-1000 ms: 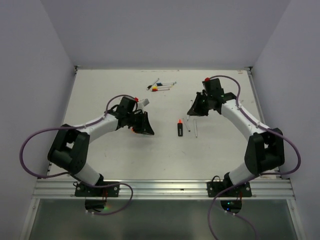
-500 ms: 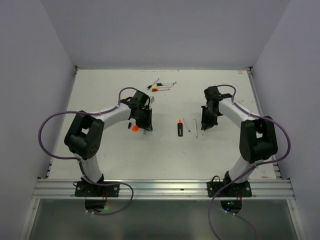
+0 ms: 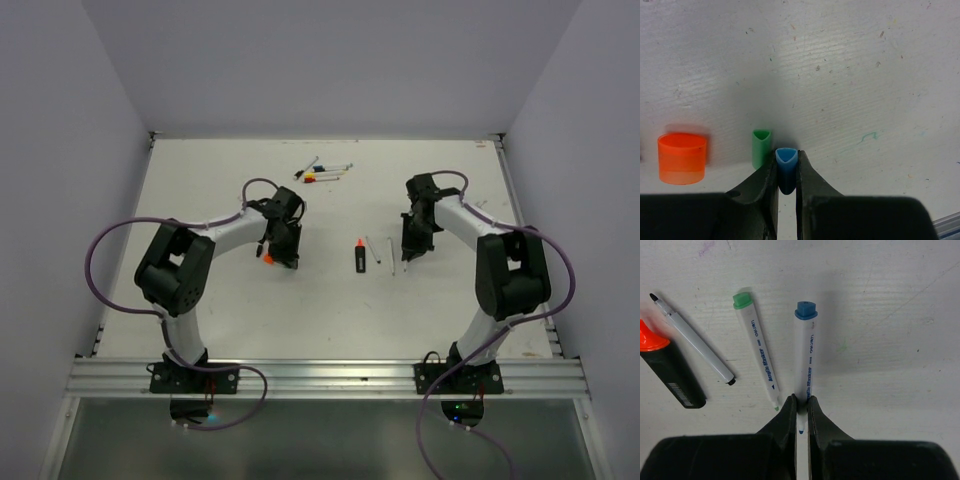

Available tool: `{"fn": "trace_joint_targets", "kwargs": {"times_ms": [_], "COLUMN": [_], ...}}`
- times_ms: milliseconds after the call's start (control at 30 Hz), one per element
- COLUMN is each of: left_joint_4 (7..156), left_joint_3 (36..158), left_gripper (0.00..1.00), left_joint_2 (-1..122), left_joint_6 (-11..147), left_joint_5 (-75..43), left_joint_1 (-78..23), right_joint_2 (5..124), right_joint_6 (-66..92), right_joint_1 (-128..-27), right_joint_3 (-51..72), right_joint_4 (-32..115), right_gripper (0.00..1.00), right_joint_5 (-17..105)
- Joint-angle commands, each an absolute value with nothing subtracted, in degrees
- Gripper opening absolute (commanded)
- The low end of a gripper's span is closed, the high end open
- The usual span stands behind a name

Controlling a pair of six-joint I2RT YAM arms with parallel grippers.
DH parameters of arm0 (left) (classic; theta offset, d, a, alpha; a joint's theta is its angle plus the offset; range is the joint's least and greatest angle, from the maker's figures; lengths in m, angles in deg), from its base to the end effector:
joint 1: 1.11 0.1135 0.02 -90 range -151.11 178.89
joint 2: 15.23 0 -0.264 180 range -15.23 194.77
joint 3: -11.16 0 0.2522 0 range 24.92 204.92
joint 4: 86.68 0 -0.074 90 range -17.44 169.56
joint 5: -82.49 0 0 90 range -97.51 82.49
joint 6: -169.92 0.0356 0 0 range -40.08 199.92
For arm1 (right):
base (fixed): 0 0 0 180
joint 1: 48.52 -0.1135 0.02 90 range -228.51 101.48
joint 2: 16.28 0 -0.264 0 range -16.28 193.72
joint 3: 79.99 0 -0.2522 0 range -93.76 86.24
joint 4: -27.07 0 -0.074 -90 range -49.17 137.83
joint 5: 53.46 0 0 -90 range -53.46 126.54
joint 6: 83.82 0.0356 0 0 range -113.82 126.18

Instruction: Open the pen caps

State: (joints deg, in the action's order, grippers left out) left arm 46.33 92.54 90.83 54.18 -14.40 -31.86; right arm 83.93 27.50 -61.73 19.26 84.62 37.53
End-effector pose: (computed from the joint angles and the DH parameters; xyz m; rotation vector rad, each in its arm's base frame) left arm 0.3043 -0.1860 0.1581 0.1545 2.8889 -0.3743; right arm 0.3204 0.0758 0.1825 0.2042 2.9206 0.1231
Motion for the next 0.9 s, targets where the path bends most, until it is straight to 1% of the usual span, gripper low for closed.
{"fn": "trace_joint_targets", "kwargs": {"times_ms": [0,100,133,233,367,467,633,667,700,733,867], "left_joint_4": [44.8,44.8,44.8,44.9,45.4,45.5,45.4,45.4,45.3,45.2,44.1], "left_joint_3": [91.5,91.5,91.4,91.2,90.8,90.3,90.0,90.0,90.1,90.3,91.0], "left_gripper": [0.14,0.21,0.27,0.36,0.41,0.43,0.49,0.5,0.54,0.56,0.57], "left_joint_2": [90.2,90.7,90.9,90.8,90.0,89.0,86.6,86.2,85.3,85.0,83.0], "left_joint_6": [55.4,55.7,56.1,56.5,56.0,55.7,54.6,54.4,54.3,54.1,53.3], "left_joint_5": [-10.7,-10.5,-10.6,-10.5,-10.1,-10.1,-10.0,-10.1,-10.1,-10.1,-10.1], "left_joint_1": [-32.1,-32.1,-32.1,-32.1,-32.1,-32.1,-32.1,-32.1,-32.1,-32.1,-32.1], "right_joint_2": [84.7,85.5,85.9,86.4,87.4,88.0,87.8,87.7,87.4,87.3,85.9], "right_joint_6": [26.1,25.6,25.4,25.0,24.0,23.6,23.1,23.0,23.0,22.9,23.0], "right_joint_1": [-61.7,-61.7,-61.7,-61.7,-61.7,-61.7,-61.8,-61.7,-61.7,-61.7,-61.7], "right_joint_3": [19.3,18.5,18.3,17.7,16.6,16.1,15.7,15.7,15.4,15.3,14.8], "right_joint_4": [82.5,82.7,82.8,83.2,83.4,83.8,84.3,84.4,84.7,84.8,85.4], "right_gripper": [0.0,0.0,0.0,0.0,0.07,0.09,0.25,0.26,0.27,0.31,0.38], "right_joint_5": [38.6,38.7,38.7,39.0,40.3,41.3,41.7,41.9,41.6,41.7,41.5]}}
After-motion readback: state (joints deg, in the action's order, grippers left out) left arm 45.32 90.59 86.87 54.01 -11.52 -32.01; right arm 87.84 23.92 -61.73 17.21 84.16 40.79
